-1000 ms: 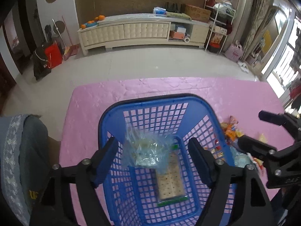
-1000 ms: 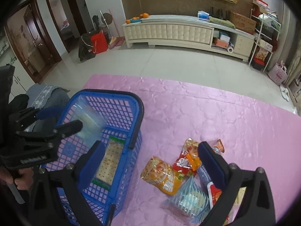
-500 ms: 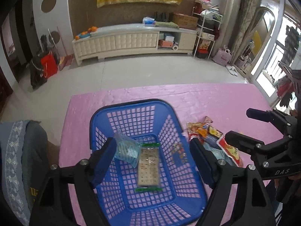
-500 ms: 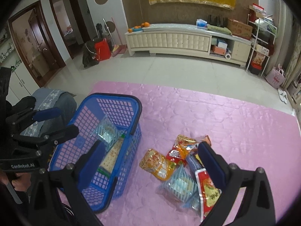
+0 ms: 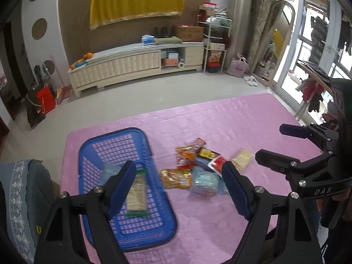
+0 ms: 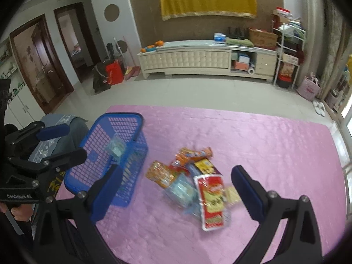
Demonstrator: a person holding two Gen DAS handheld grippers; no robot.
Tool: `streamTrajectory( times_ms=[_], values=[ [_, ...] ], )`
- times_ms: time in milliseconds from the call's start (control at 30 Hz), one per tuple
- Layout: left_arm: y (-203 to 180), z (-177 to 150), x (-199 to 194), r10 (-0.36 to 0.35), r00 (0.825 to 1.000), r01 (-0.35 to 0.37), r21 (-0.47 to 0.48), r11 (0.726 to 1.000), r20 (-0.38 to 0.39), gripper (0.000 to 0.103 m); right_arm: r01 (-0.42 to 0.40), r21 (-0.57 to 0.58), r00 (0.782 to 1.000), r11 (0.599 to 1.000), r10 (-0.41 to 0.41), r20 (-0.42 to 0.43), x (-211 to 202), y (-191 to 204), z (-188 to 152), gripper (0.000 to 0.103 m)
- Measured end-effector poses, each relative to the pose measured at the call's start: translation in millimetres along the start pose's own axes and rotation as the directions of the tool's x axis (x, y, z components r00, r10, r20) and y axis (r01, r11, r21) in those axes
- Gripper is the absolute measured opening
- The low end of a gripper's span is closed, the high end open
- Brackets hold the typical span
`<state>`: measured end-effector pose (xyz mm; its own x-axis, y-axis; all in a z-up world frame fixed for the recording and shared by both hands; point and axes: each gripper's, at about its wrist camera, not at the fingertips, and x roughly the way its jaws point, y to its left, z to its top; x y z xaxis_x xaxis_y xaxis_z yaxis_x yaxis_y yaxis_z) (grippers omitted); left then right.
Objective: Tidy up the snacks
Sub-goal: 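Reach the right tool to the red-and-yellow snack bag and close on it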
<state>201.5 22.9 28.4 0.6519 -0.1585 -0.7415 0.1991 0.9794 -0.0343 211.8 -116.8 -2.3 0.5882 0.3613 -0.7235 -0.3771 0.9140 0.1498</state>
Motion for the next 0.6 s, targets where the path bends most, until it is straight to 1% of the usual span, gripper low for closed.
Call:
streamTrajectory(
  times_ms=[167, 400, 500, 600],
  values=[
    [-32.7, -6.7, 8.6, -0.027, 0.999, 0.027, 0.034, 0.999, -0.019, 0.078, 0.03, 0.041, 1.0, 0.999, -0.03, -0.007, -11.8, -31.0, -17.7, 0.1],
    [-77.4, -8.4, 34.3, -0.045, 0.997, 0.051, 0.096, 0.994, -0.063, 0.078, 0.061, 0.071, 0.997, 0.996, -0.058, -0.046, -16.7, -69.0, -39.4, 0.1],
    [-86.5, -11.1, 51.7, -0.05, 0.994, 0.059, 0.1, 0.993, -0.095, 0.078, 0.072, 0.068, 0.996, 0.995, -0.068, -0.059, -12.2, -79.8, -44.8, 0.1],
    [-91.7, -12.6, 67.2, -0.035, 0.992, 0.048, 0.102, 0.994, -0.123, 0.078, 0.06, 0.07, 0.995, 0.996, -0.054, -0.086, -1.7, -91.4, -52.5, 0.1]
  ],
)
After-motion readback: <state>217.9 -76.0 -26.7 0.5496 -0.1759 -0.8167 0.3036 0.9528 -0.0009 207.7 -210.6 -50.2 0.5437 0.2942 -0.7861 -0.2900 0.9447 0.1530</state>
